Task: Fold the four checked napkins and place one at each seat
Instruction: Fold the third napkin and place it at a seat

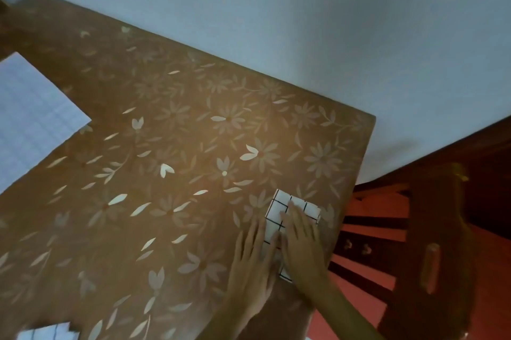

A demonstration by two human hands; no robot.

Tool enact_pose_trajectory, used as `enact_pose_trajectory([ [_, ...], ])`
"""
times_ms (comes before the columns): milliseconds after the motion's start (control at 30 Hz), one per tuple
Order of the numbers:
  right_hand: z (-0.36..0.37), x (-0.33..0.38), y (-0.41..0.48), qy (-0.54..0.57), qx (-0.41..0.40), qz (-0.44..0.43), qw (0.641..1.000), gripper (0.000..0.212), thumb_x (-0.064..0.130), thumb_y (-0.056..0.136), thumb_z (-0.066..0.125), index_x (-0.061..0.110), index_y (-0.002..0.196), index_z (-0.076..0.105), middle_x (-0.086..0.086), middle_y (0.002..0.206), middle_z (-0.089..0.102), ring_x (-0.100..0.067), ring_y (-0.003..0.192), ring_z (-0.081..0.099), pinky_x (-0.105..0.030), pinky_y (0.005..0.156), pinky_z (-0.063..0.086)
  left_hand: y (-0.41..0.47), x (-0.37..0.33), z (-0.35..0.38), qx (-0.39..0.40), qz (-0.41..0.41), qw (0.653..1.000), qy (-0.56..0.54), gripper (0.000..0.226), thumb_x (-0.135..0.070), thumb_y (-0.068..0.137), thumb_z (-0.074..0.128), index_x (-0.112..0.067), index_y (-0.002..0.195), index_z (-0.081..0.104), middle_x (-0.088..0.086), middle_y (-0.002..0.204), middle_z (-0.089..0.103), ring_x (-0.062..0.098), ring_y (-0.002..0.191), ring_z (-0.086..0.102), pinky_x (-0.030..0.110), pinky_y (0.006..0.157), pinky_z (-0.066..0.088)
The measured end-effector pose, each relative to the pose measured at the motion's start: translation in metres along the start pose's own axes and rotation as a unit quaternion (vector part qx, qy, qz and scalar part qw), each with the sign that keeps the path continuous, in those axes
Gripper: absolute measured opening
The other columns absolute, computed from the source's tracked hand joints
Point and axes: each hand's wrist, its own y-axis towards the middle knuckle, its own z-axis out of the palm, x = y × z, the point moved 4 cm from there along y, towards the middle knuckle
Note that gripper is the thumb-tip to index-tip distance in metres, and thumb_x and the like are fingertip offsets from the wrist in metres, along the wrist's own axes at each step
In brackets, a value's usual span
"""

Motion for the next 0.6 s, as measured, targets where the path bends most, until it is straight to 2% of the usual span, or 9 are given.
enact_pose_trajectory([
  [67,0.019,0.002,-0.015,-0.003,0.046,-0.018,0.999,0.051,0.027,0.102,0.028,0.009,0.145,0.047,-0.013,0.158,0.032,-0.028,0.145,0.035,-0.039,0.119,0.015,0.001,0.000,0.008,0.031,0.003,0.999,0.017,0.071,-0.046,0.098,0.045,-0.020,0.160,0.023,0.016,0.168,0.012,0.035,0.155,0.015,0.050,0.119,0.019],
  [167,0.026,-0.005,-0.014,0.013,0.065,-0.010,0.998,0.054,0.027,0.105,0.013,0.010,0.149,0.039,-0.014,0.159,0.031,-0.025,0.149,0.023,-0.042,0.118,0.017,0.007,0.001,0.015,0.052,-0.009,0.998,0.025,0.072,-0.050,0.100,0.040,-0.018,0.161,0.018,0.017,0.168,0.013,0.034,0.155,0.014,0.050,0.118,0.020],
  [300,0.022,-0.020,0.005,0.000,0.069,0.003,0.998,0.050,0.029,0.104,0.025,0.012,0.150,0.039,-0.012,0.160,0.031,-0.023,0.150,0.022,-0.039,0.120,0.015,0.030,-0.002,0.018,0.062,-0.001,0.998,0.027,0.069,-0.052,0.104,0.031,-0.018,0.161,0.014,0.016,0.168,0.011,0.032,0.156,0.011,0.050,0.119,0.019],
  [400,0.017,-0.035,0.024,-0.007,0.056,0.024,0.998,0.051,0.028,0.102,0.033,0.011,0.150,0.040,-0.013,0.160,0.031,-0.025,0.149,0.026,-0.042,0.119,0.020,0.061,-0.007,0.015,0.063,0.016,0.998,0.019,0.066,-0.051,0.105,0.025,-0.019,0.161,0.012,0.014,0.169,0.006,0.029,0.157,0.005,0.051,0.122,0.017],
  [500,0.013,-0.050,0.040,-0.006,0.040,0.042,0.998,0.050,0.028,0.103,0.031,0.010,0.148,0.042,-0.014,0.159,0.033,-0.025,0.149,0.027,-0.044,0.117,0.024,0.086,-0.013,0.009,0.067,0.029,0.997,0.030,0.067,-0.050,0.105,0.028,-0.019,0.161,0.011,0.014,0.169,0.004,0.028,0.157,0.001,0.053,0.124,0.014],
  [600,0.009,-0.057,0.047,-0.005,0.034,0.036,0.999,0.049,0.029,0.104,0.029,0.011,0.147,0.044,-0.013,0.158,0.035,-0.024,0.149,0.028,-0.040,0.119,0.021,0.095,-0.019,0.009,0.079,0.026,0.996,0.040,0.070,-0.051,0.104,0.029,-0.018,0.162,0.007,0.015,0.169,-0.001,0.029,0.157,-0.005,0.056,0.124,0.010],
])
